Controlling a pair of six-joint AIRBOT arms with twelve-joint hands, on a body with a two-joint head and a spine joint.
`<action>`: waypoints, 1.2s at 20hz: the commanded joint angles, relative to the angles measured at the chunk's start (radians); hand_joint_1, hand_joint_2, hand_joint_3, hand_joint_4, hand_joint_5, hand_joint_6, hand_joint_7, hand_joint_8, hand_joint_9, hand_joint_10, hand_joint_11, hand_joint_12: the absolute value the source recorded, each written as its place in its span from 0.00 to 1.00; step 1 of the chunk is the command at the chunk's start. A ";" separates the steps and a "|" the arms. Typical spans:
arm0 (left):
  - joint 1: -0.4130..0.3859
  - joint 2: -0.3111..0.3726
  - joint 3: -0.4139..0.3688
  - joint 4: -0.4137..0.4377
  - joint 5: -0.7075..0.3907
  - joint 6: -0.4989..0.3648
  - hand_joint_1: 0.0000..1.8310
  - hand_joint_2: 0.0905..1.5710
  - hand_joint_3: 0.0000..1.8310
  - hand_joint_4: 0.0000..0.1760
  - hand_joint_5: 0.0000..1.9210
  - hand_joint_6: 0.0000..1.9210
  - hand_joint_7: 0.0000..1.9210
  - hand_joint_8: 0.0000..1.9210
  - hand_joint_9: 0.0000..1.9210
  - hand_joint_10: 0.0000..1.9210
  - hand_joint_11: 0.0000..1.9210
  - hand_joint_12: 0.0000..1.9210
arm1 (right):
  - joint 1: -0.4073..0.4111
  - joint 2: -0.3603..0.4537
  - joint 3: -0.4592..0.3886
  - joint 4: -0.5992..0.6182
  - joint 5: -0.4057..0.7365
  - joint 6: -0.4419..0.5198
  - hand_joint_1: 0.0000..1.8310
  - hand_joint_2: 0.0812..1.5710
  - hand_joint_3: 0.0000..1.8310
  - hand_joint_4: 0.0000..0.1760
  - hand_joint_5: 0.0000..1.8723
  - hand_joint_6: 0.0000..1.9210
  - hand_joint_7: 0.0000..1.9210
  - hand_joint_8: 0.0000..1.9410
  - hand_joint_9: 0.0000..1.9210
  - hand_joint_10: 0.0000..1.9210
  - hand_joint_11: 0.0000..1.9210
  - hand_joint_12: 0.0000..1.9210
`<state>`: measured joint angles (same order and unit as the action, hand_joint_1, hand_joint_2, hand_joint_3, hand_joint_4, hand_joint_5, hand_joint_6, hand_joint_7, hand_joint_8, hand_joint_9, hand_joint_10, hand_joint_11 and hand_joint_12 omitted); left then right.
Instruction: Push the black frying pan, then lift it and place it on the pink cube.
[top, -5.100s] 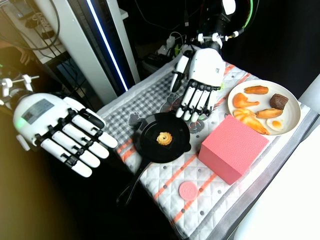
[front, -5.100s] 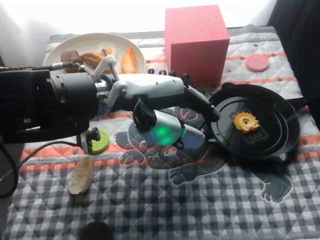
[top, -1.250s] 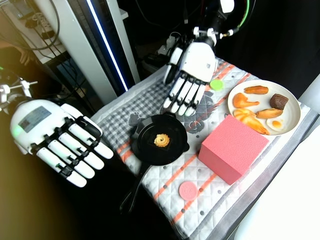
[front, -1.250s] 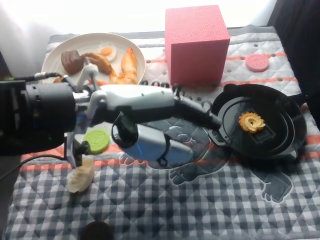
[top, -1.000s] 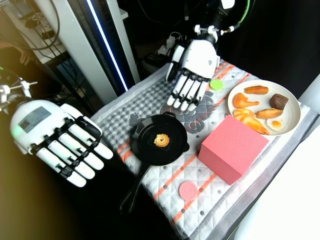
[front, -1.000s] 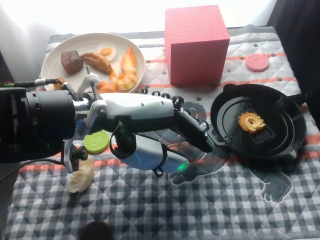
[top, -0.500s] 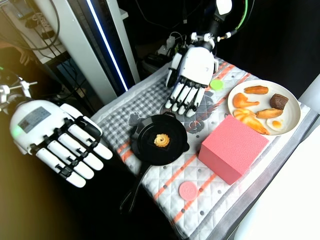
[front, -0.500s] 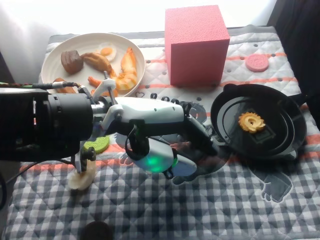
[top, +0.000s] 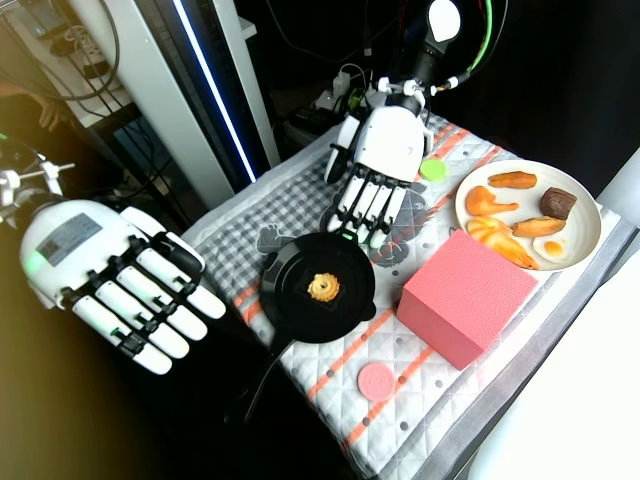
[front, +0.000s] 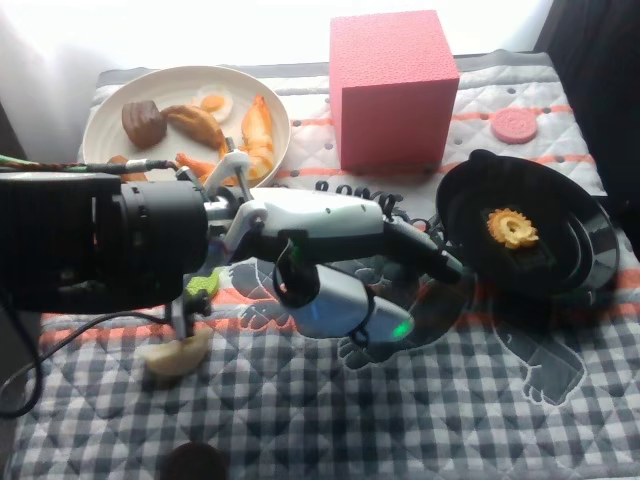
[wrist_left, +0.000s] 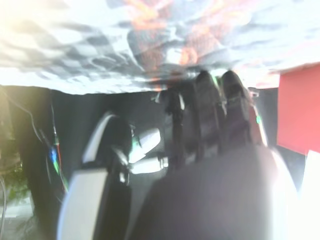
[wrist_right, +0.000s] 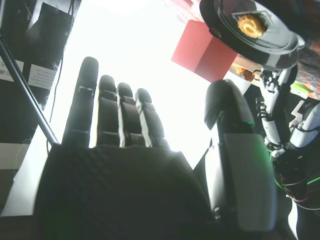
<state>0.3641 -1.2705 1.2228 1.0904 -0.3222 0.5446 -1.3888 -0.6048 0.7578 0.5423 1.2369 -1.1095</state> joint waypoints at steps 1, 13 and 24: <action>-0.013 -0.005 0.002 -0.028 -0.064 -0.007 0.29 0.83 0.00 0.00 0.27 0.01 0.27 0.02 0.24 0.03 0.00 0.39 | 0.005 0.003 0.004 0.005 0.126 0.004 0.27 0.80 0.00 0.00 0.00 0.00 0.00 0.00 0.00 0.00 0.00 0.21; 0.014 0.060 -0.034 -0.087 -0.112 -0.008 0.29 0.83 0.00 0.00 0.22 0.00 0.20 0.01 0.17 0.02 0.00 0.22 | 0.005 0.002 -0.001 0.005 0.134 0.004 0.28 0.79 0.00 0.00 0.00 0.00 0.00 0.00 0.02 0.01 0.00 0.29; 0.077 0.253 -0.129 -0.478 -0.347 0.195 0.36 0.85 0.00 0.00 0.27 0.01 0.24 0.01 0.22 0.02 0.00 0.48 | 0.018 0.000 0.051 0.085 0.000 -0.081 0.39 0.72 0.00 0.00 0.00 0.00 0.00 0.00 0.00 0.00 0.00 0.03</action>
<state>0.4480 -1.0195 1.0958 0.6365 -0.5556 0.7418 -1.3804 -0.6083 0.8036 0.6147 1.1328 -1.1847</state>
